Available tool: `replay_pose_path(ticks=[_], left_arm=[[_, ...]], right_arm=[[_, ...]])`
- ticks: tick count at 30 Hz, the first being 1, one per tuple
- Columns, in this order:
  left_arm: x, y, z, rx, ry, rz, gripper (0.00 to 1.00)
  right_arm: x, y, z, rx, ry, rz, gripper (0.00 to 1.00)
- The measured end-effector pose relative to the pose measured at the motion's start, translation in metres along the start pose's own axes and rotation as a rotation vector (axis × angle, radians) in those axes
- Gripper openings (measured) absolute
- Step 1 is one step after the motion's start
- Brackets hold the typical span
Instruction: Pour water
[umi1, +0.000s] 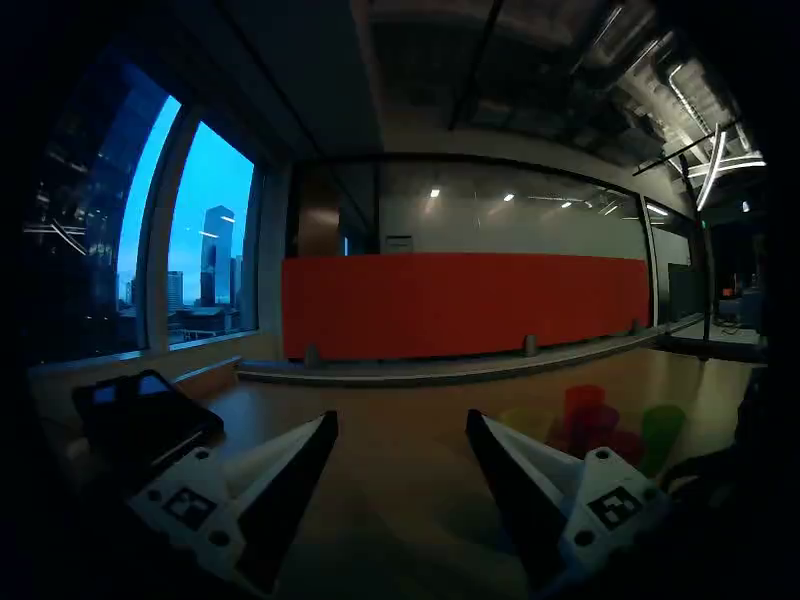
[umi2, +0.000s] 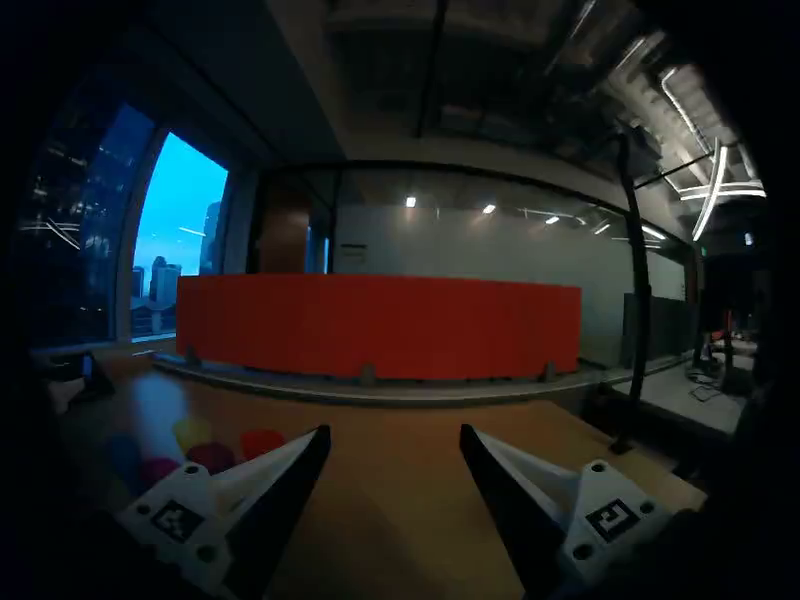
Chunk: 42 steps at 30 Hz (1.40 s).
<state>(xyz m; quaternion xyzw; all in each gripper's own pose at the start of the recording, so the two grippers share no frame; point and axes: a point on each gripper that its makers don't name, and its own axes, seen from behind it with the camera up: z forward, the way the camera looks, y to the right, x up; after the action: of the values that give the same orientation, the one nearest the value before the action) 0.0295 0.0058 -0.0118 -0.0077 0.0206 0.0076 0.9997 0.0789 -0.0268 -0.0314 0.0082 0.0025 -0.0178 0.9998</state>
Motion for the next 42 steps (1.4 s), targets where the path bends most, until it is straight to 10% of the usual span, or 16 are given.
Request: replay_pose_path(ticks=[42], left_arm=[[-0.029, -0.001, 0.010, 0.001, -0.037, -0.018, 0.95]], right_arm=[[0.014, -0.009, -0.002, 0.004, 0.015, -0.014, 1.00]])
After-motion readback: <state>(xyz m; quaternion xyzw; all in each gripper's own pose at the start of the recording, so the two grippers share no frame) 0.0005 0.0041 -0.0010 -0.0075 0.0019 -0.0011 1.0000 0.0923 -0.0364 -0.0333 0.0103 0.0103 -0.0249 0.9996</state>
